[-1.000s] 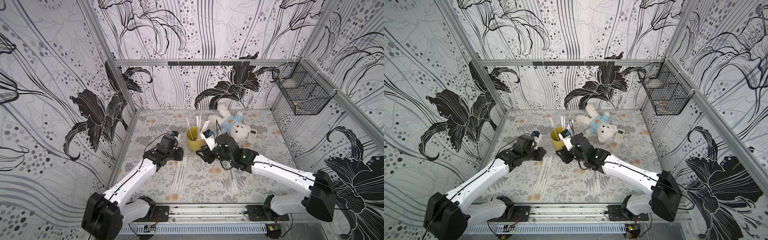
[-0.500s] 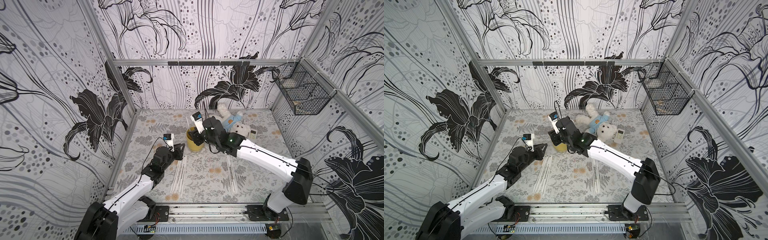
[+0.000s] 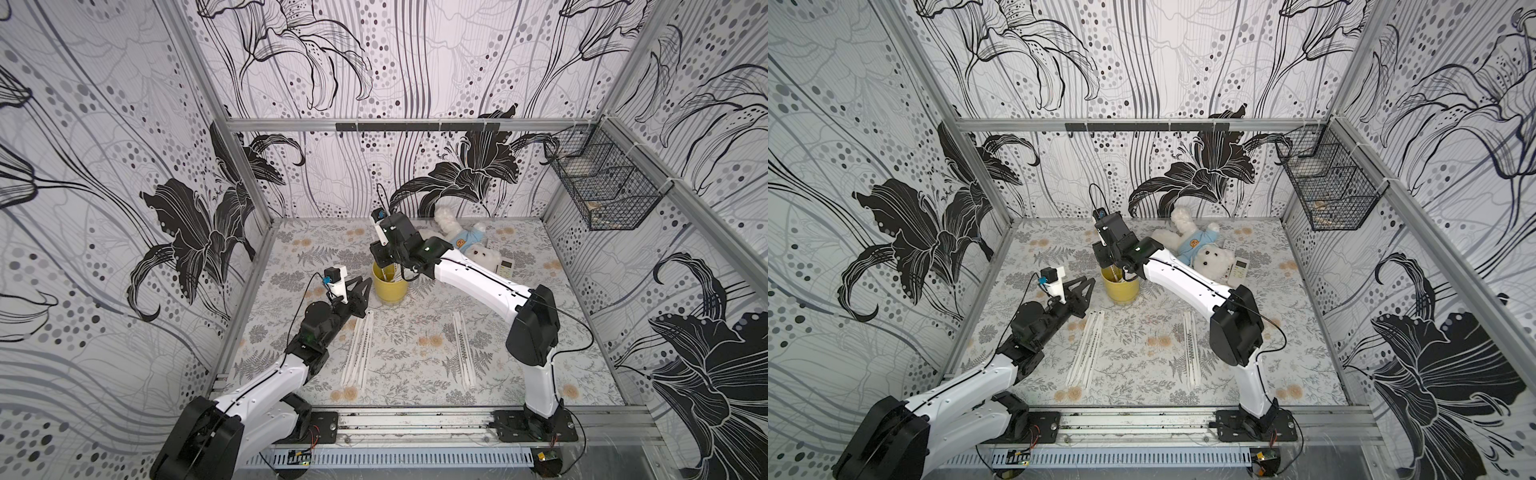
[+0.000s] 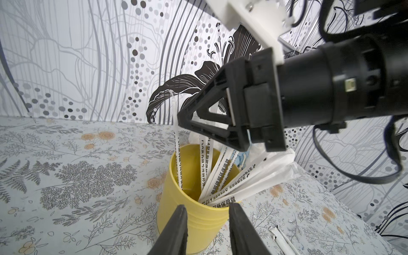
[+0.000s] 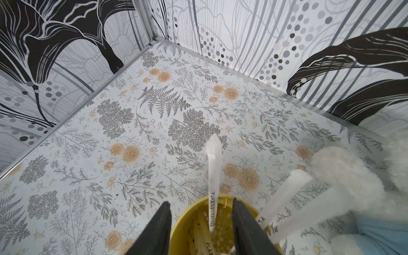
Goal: Take the straws out of the storage container
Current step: Pick up the straw from the container.
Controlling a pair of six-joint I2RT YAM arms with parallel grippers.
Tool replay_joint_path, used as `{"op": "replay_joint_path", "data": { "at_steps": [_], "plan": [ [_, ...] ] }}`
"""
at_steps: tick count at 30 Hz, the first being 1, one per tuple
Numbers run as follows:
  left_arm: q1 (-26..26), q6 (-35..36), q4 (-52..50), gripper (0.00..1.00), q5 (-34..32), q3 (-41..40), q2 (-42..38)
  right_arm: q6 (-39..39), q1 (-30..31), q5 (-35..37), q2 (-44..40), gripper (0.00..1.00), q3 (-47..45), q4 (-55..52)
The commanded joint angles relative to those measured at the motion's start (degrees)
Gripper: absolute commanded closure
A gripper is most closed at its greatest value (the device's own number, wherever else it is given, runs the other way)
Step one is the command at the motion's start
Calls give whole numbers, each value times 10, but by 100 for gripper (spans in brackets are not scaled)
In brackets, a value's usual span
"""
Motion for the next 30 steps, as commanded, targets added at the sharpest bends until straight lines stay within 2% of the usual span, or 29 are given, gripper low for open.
{"op": "replay_joint_path", "data": {
  "at_steps": [1,12,21,30],
  "plan": [
    [-3,21,40,63,2,-8,5,8,-6,1,25,51,39,-35],
    [-4,14,46,63,20,-8,14,14,-21,-23,77,56,90,-52],
    [-7,16,35,64,15,-6,9,-1,-23,-20,61,82,65,-37],
    [-10,16,33,64,16,-6,4,-7,-22,-20,47,100,63,-35]
  ]
}}
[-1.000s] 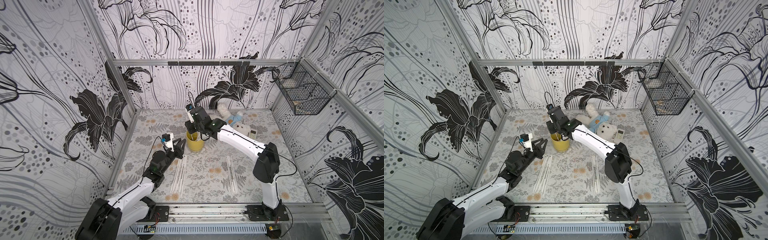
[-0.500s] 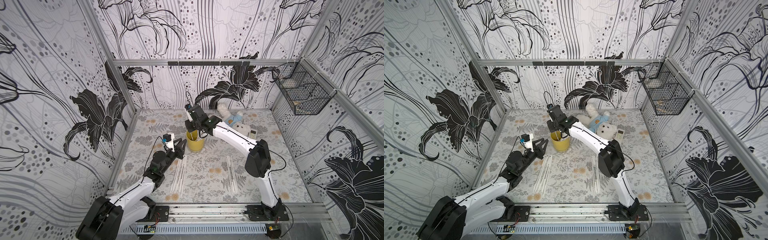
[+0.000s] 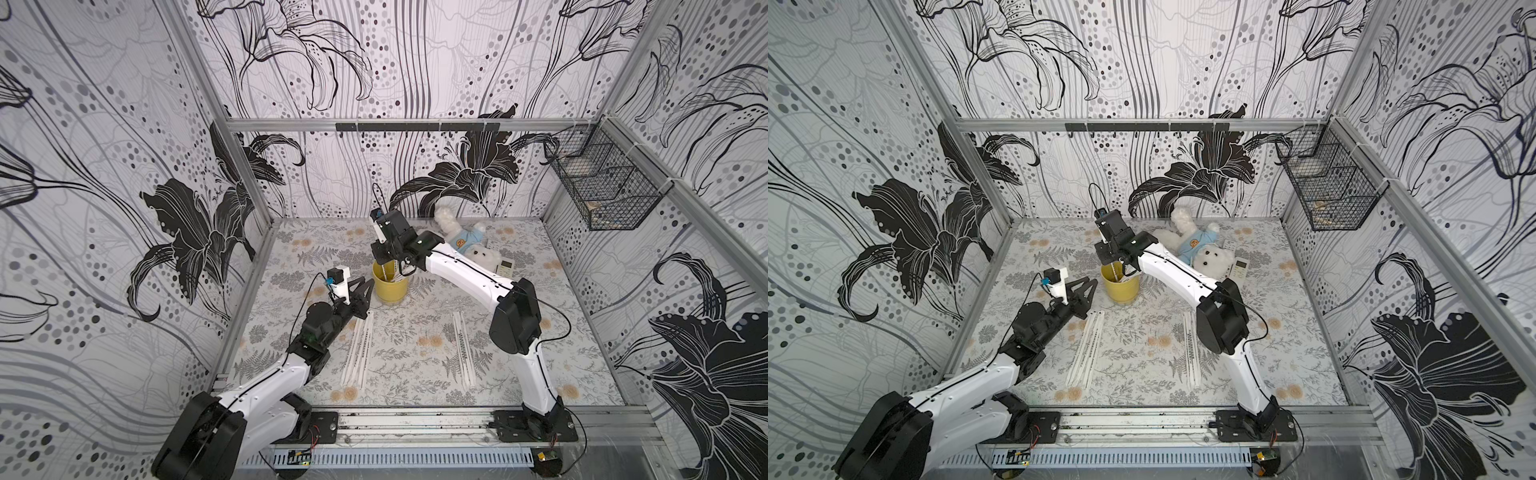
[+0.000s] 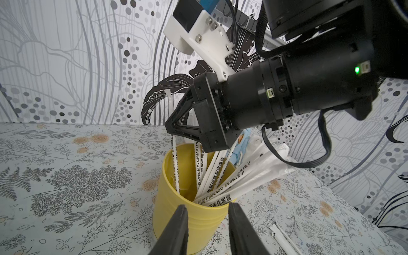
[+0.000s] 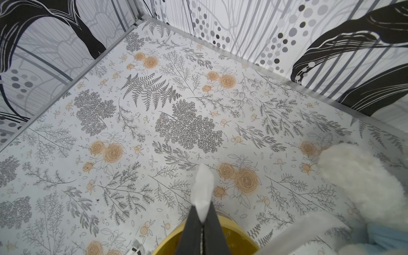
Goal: Take the straws out of the storage container
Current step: Pick up the straw from the container.
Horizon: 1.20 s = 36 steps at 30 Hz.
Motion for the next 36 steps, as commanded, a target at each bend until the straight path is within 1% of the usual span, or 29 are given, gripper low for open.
{"op": "replay_joint_path", "data": {
  "at_steps": [1,7,13,18,21,25,29,36],
  "plan": [
    [-4,8,19,65,5,-3,-9,-5,0,-2,-25,100,-7,3],
    [-7,14,12,67,2,1,-18,-13,4,8,-47,100,1,-2],
    [-14,30,-6,67,-10,8,-35,-27,8,-2,-74,100,30,-2],
    [-18,43,-35,67,-21,20,-57,-46,14,-1,-73,100,102,-36],
    [-20,54,-69,68,-27,35,-74,-53,17,-6,-87,100,117,-34],
    [-28,56,-85,68,-24,49,-94,-57,21,-20,-105,100,148,-52],
    [-57,64,-97,68,-3,75,-82,-54,22,-48,-135,100,166,-99],
    [-154,96,-107,68,-9,111,-43,-37,18,-122,-194,100,138,-209]
  ]
}}
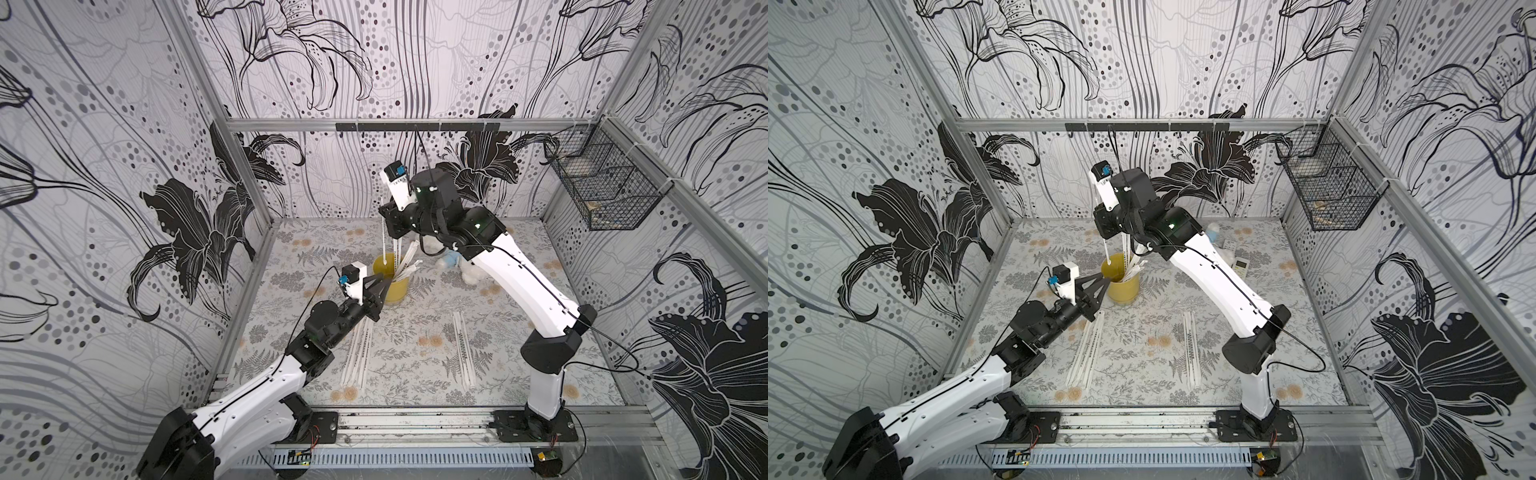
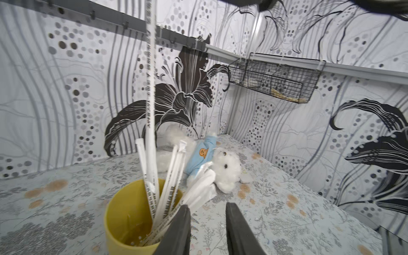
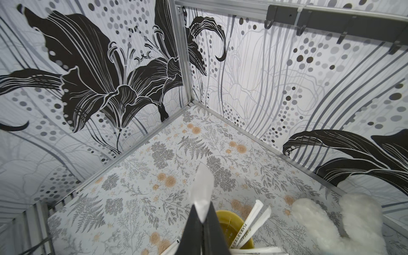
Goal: Take the straws out of the storage container
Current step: Pick up the straw from the container, then place the straw at the center of the board.
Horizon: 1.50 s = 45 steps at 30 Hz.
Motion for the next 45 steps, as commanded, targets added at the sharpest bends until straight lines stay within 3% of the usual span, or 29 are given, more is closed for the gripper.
{"op": "replay_joint_path", "data": {
  "at_steps": [1,9,23,34,45],
  "plan": [
    [-36,27,3,68,2,21,16,9,-3,-52,-36,100,-21,-87],
    [-103,25,24,68,6,32,57,38,-51,-98,-158,100,-220,-63],
    [-156,1,89,68,109,43,169,57,-192,-151,-277,100,-495,-89],
    [-202,-51,111,68,116,85,302,44,-252,-159,-227,98,-651,-94],
    [-203,-62,80,68,112,112,354,49,-257,-180,-158,92,-685,-79]
  ]
}}
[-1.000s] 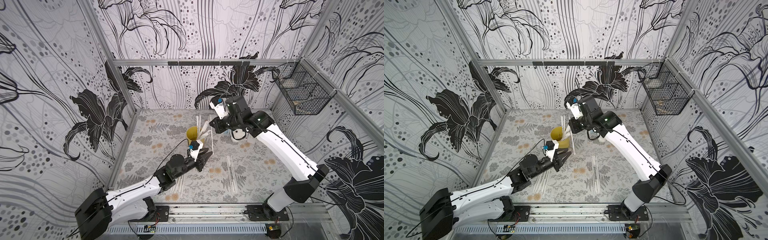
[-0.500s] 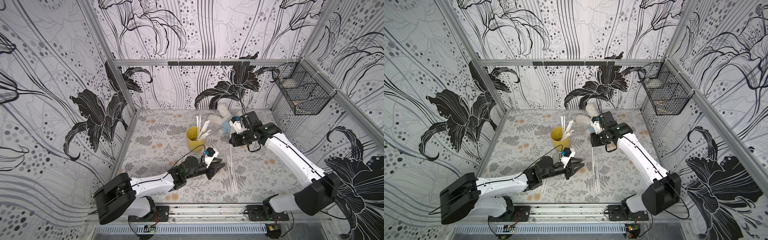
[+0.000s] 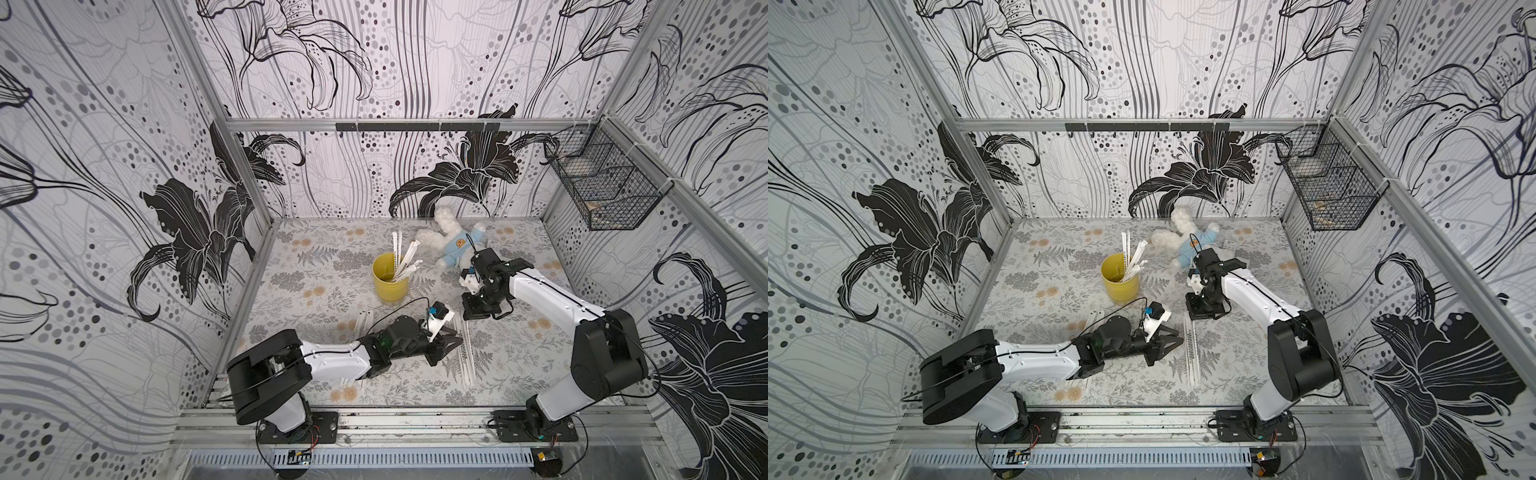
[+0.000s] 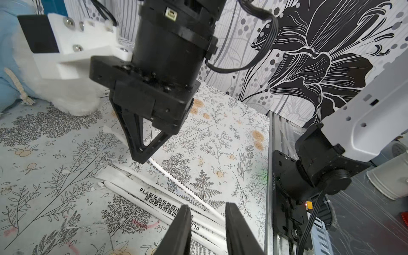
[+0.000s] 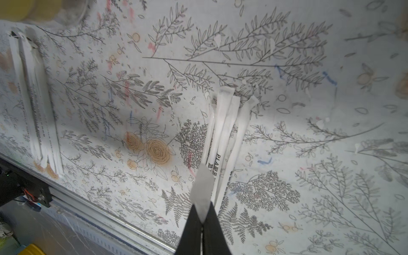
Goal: Take the straws out of the storage container
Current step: Place the straw at the center of the board.
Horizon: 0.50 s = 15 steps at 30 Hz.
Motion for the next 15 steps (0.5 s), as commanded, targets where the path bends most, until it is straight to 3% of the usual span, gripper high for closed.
{"op": "replay_joint_path", "data": {
  "at_steps": [1,15],
  "plan": [
    [-1,-4,6,68,2,18,7,-1,-2,-16,16,92,4,-2],
    [0,0,-15,68,-7,23,11,1,-3,2,35,77,12,-10]
  ]
}}
